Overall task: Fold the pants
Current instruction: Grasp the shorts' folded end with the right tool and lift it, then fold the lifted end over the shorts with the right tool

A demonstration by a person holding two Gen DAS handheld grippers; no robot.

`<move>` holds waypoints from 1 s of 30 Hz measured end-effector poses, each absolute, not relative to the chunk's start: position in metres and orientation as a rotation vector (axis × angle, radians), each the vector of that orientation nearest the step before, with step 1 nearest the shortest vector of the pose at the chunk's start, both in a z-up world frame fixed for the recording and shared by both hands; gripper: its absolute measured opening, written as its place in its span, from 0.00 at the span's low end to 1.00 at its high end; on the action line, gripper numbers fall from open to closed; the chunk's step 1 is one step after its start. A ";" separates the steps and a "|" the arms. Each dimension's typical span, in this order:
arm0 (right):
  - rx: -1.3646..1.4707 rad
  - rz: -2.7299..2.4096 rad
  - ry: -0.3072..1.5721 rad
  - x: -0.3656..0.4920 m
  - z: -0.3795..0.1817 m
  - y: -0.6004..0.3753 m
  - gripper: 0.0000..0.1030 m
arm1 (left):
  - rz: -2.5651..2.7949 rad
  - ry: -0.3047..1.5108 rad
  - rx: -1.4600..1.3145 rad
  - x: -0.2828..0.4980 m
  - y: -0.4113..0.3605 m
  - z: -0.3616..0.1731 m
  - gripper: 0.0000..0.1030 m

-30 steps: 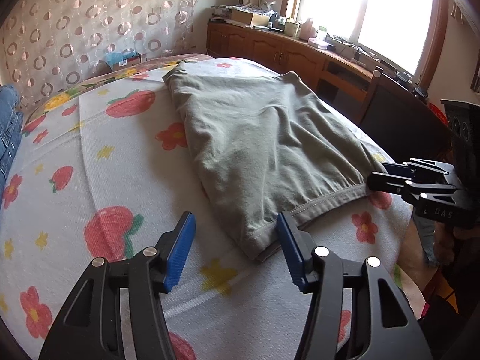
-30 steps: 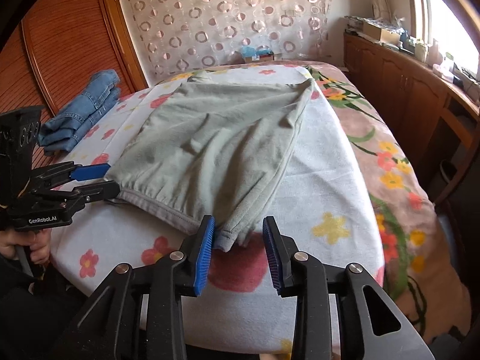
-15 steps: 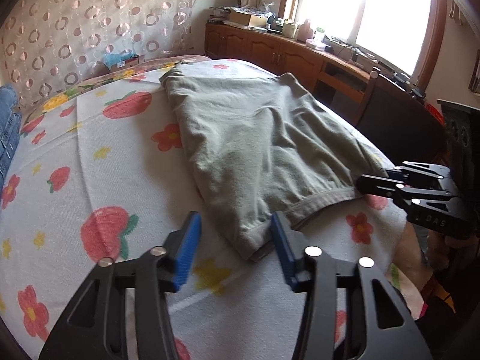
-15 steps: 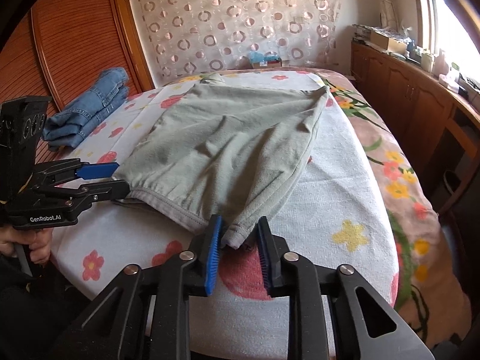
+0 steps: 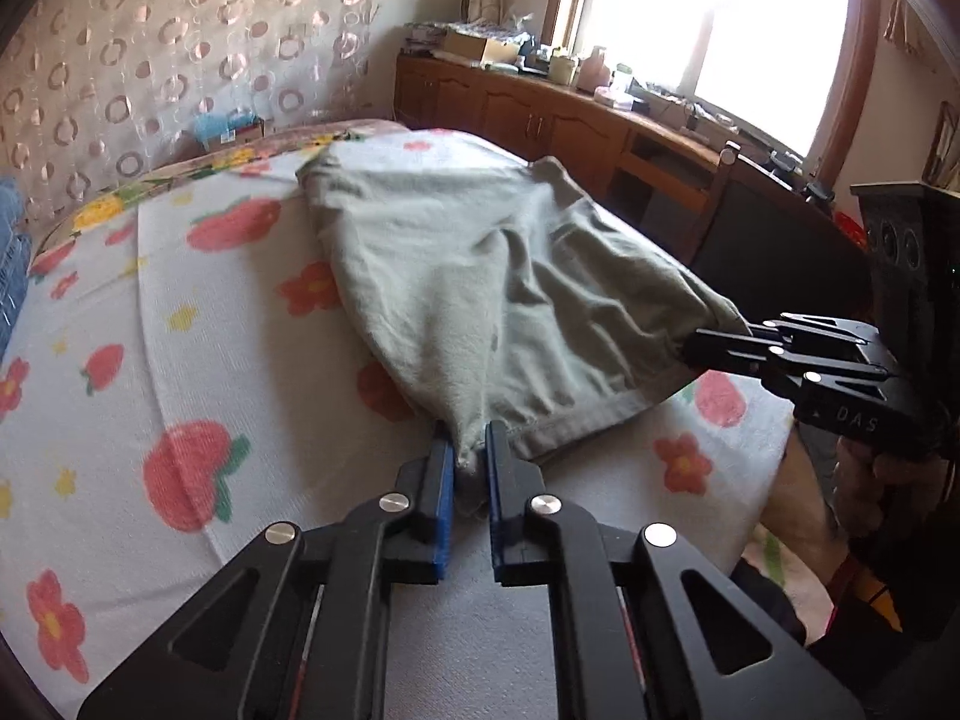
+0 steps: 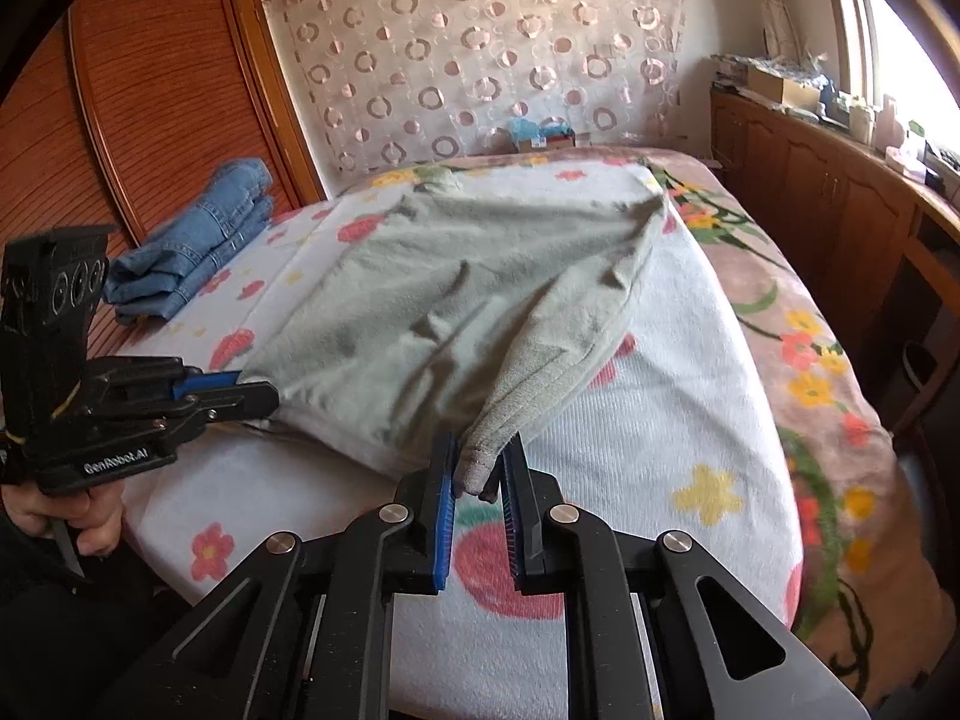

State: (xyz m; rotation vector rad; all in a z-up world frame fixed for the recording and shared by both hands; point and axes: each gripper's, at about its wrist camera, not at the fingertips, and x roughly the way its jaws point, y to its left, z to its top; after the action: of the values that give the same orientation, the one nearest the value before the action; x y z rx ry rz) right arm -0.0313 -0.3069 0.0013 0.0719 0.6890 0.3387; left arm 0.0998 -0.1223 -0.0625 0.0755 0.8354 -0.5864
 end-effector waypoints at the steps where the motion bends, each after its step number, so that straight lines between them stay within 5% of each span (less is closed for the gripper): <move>1: 0.071 0.343 0.678 -0.031 0.005 -0.306 0.14 | -0.590 0.824 0.063 0.100 -0.120 -0.057 0.10; 17: -0.024 0.452 0.375 -0.041 0.162 -0.276 0.13 | -0.518 0.500 0.050 0.091 -0.072 0.112 0.09; 30: -0.103 0.479 0.396 0.098 0.199 -0.228 0.13 | -0.287 0.446 0.050 0.200 -0.023 0.146 0.09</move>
State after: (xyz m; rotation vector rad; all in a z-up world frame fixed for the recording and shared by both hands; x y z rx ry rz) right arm 0.0977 -0.2276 0.1989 -0.1029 0.3956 0.4792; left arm 0.2002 -0.0225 0.1458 0.0504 0.4456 -0.2872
